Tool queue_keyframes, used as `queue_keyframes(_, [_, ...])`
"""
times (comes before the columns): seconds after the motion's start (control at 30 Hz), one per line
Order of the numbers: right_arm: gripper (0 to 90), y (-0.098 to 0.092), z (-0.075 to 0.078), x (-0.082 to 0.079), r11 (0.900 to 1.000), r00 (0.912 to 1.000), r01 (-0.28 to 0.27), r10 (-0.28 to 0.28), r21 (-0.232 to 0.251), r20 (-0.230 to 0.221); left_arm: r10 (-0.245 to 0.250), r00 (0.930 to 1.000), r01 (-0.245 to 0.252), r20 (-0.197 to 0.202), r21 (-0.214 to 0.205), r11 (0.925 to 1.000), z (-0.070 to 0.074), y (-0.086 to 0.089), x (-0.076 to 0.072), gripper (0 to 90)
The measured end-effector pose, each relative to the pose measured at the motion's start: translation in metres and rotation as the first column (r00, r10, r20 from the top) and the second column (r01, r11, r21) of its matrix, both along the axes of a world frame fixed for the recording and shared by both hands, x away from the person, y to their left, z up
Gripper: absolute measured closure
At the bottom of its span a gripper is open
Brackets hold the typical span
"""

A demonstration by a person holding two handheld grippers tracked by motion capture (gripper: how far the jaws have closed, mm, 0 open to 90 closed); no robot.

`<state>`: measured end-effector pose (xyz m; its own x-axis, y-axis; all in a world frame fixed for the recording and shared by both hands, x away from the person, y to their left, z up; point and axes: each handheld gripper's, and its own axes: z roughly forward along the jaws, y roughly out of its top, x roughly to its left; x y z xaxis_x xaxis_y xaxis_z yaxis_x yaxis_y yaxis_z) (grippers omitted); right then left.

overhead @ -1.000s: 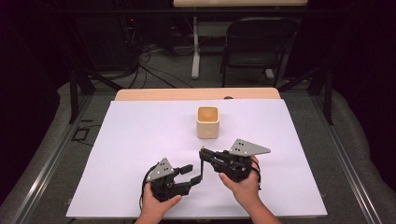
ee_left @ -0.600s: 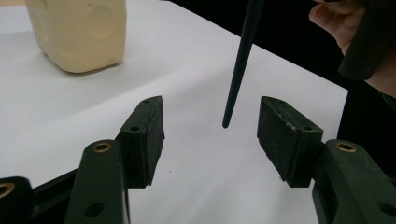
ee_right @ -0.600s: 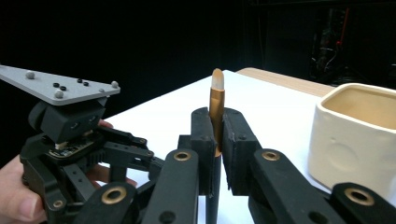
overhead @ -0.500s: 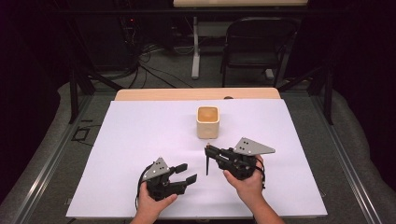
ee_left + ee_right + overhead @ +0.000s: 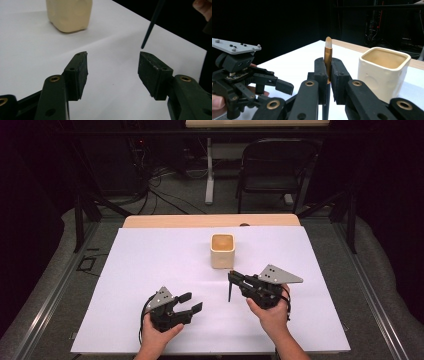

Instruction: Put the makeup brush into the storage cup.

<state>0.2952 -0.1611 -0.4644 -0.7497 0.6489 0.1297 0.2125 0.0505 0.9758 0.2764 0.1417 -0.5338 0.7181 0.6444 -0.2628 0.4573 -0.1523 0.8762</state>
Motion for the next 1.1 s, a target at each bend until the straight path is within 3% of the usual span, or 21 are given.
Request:
queue_keyframes(0.23, [84.1,-0.013,0.0,0.003,0.9991,0.9991,0.041,-0.041,-0.008,0.011,0.056,0.9984,-0.056,0.01,0.011,0.9984,0.0,0.009,0.004,37.7])
queue_keyframes(0.47, [84.0,-0.028,-0.002,0.007,0.9958,0.9957,0.091,-0.091,-0.004,0.018,0.067,0.9978,-0.067,0.008,0.013,0.9977,0.0,0.014,0.004,36.6])
queue_keyframes(0.9, [84.1,-0.028,-0.001,0.013,0.9943,0.994,0.106,-0.105,-0.018,0.031,0.095,0.9952,-0.096,0.023,0.029,0.995,0.004,0.027,0.005,35.5])
queue_keyframes(1.0, [84.1,-0.029,0.001,0.015,0.9939,0.9936,0.109,-0.109,-0.018,0.03,0.106,0.9939,-0.108,0.03,0.064,0.9921,0.003,0.03,0.007,34.5])
queue_keyframes(1.03, [84.1,-0.029,0.004,0.017,0.9932,0.9933,0.114,-0.114,-0.022,0.017,0.129,0.9911,-0.131,0.035,0.105,0.9857,0.002,0.032,0.008,33.4])
queue_keyframes(1.1, [84.1,-0.028,0.009,0.021,0.9918,0.9925,0.122,-0.121,-0.037,0.015,0.15,0.988,-0.153,0.036,0.129,0.9797,0.001,0.034,0.009,33.3])
